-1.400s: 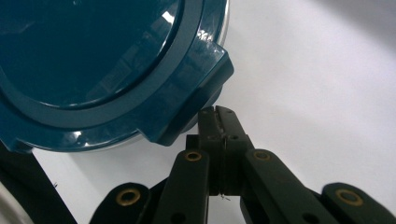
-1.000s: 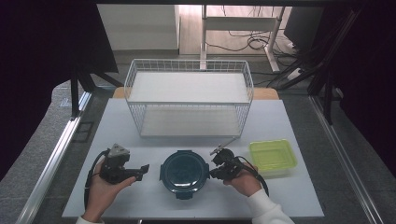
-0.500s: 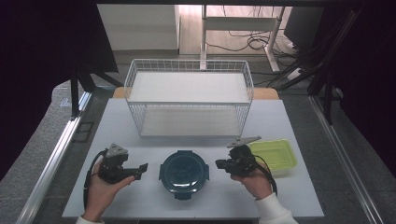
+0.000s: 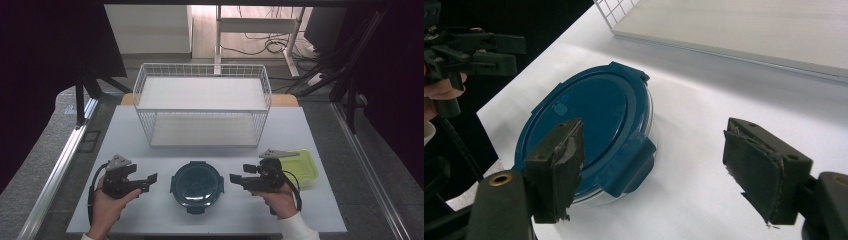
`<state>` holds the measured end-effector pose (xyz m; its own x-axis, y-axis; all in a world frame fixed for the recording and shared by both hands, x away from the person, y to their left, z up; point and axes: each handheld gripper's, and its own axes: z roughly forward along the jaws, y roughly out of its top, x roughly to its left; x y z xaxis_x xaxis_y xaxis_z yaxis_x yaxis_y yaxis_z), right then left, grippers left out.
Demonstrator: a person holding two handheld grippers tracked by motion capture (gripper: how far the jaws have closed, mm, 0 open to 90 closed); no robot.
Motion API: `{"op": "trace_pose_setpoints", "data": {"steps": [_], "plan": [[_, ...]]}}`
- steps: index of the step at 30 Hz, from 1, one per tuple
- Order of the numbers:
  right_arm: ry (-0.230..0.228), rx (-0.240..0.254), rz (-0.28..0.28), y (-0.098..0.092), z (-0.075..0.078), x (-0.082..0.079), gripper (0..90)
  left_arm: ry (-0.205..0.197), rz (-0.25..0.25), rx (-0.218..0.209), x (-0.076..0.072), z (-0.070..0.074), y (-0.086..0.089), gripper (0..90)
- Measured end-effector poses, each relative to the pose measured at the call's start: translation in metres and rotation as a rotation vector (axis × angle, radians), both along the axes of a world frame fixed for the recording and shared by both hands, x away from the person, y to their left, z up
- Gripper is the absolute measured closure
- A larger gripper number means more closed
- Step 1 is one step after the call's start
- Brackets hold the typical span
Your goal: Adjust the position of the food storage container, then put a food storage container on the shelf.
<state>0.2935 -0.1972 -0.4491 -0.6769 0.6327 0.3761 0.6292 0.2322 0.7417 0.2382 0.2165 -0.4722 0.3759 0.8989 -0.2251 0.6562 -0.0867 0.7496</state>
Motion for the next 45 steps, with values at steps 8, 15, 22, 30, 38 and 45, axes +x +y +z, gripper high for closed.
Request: {"op": "trace_pose_setpoints", "data": {"steps": [8, 15, 22, 30, 38, 45], "plan": [[-0.029, -0.053, -0.025, 0.001, -0.001, -0.004, 17.6, -0.005, 0.001, -0.013, 0.002, 0.0, -0.001, 15.2], [-0.03, -0.081, -0.063, -0.003, -0.004, -0.007, 15.9, 0.004, -0.026, -0.02, 0.006, 0.003, -0.006, 17.1], [-0.021, -0.065, -0.057, 0.002, -0.005, -0.005, 15.7, 0.029, -0.031, -0.02, 0.003, 0.003, -0.007, 13.7], [0.003, -0.062, -0.027, 0.015, -0.01, -0.001, 15.7, 0.082, -0.034, -0.088, 0.002, 0.0, -0.006, 8.6], [0.091, 0.019, -0.01, 0.029, -0.019, 0.001, 15.2, 0.123, -0.054, -0.178, 0.004, -0.002, -0.01, 4.4], [0.147, 0.009, 0.014, 0.044, -0.031, 0.004, 13.5, 0.192, -0.09, -0.251, 0.013, -0.013, -0.02, 3.6]]}}
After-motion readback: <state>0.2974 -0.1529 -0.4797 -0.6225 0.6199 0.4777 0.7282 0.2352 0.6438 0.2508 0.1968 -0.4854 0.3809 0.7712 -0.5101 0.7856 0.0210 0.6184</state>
